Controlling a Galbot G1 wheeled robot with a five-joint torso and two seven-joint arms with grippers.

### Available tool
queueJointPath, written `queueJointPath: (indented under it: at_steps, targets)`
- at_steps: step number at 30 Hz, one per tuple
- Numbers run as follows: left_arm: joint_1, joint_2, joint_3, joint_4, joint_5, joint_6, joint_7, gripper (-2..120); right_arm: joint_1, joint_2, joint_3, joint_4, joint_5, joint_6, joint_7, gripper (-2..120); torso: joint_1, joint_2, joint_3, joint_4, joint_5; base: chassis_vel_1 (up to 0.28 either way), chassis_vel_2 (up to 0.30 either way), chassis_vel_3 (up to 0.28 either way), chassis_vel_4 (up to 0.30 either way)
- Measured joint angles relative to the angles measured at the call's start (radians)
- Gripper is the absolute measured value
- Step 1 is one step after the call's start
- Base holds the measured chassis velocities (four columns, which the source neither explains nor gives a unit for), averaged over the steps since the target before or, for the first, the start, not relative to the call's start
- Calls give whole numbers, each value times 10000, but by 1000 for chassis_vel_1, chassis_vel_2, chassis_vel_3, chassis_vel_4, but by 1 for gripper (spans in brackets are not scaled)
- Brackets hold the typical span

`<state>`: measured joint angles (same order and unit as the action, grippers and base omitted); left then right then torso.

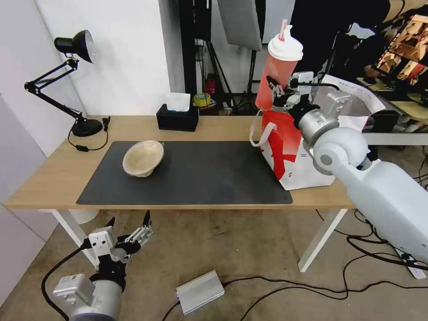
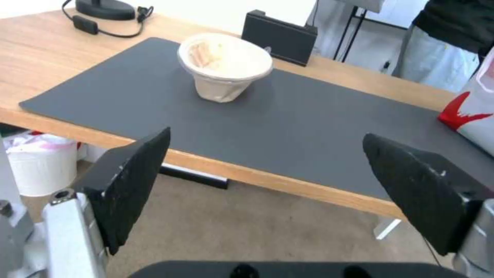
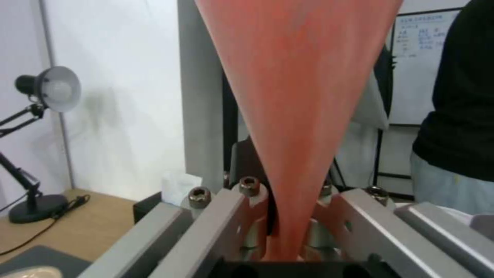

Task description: Pick up the trash from the table and place it into the takeout bag.

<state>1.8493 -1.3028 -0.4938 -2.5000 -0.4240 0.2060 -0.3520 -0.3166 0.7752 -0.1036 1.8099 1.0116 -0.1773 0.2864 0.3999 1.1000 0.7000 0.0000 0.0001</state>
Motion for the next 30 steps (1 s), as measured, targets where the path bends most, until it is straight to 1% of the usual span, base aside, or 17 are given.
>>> queueJointPath:
  at_steps: [8, 20, 30]
  targets:
    - [24, 14, 1, 0, -1, -14, -6, 100, -66, -56, 154, -184, -2, 6, -3, 3, 0, 0, 0, 0, 0, 0, 0, 0, 0]
    - [9, 78, -15, 1, -13, -26, -24, 100, -46, -45, 432, -926, -56, 65, -77, 3, 1, 0, 0, 0, 0, 0, 0, 0, 0]
    - [1, 46, 9, 0, -17, -29, -33, 100, -60, -76, 506, -1220, -110, 191, -98, 3, 1, 0, 0, 0, 0, 0, 0, 0, 0]
